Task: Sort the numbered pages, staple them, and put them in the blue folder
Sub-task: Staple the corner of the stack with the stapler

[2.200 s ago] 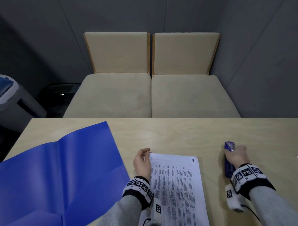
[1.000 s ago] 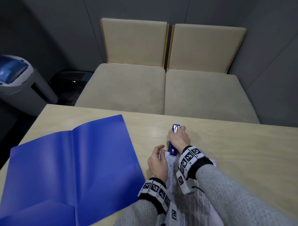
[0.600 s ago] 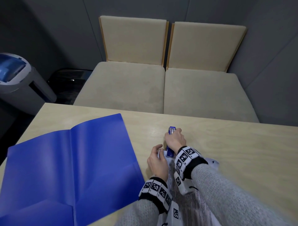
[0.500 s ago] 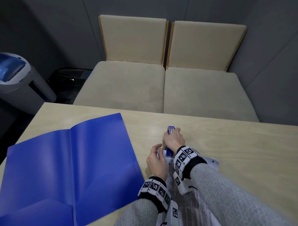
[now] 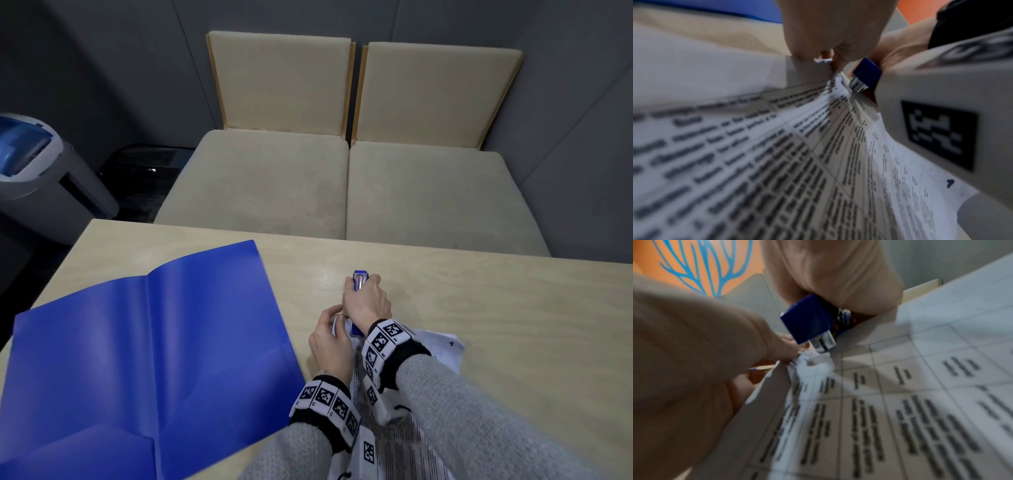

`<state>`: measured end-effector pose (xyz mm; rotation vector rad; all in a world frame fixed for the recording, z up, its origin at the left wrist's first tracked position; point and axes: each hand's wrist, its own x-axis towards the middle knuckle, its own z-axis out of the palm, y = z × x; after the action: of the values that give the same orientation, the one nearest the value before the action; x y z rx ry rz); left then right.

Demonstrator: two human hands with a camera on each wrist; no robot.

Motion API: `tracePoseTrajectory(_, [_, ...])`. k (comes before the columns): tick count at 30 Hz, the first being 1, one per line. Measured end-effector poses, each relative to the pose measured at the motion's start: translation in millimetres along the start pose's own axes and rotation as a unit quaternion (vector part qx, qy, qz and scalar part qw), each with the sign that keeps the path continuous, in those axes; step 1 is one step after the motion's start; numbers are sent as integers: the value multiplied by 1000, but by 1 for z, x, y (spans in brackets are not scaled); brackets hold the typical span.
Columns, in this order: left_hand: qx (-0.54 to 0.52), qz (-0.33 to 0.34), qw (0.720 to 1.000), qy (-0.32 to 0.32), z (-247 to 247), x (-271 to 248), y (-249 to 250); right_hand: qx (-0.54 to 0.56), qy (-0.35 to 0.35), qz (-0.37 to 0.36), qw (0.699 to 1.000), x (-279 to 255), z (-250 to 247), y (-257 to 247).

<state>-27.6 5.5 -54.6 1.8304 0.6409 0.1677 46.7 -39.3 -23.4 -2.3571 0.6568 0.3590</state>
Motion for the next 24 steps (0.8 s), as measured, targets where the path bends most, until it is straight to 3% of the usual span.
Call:
tracePoseTrajectory(16, [-1, 11, 1000, -24, 0, 2, -5, 10, 25, -19, 999, -1, 2, 6])
tracePoseTrajectory(19, [-11, 24, 993, -112, -8, 8, -9, 11, 23, -19, 999, 0, 2, 6])
tracePoseTrajectory(24, [-60, -58, 951, -298, -30, 29, -12, 9, 23, -19, 1000, 0, 1, 8])
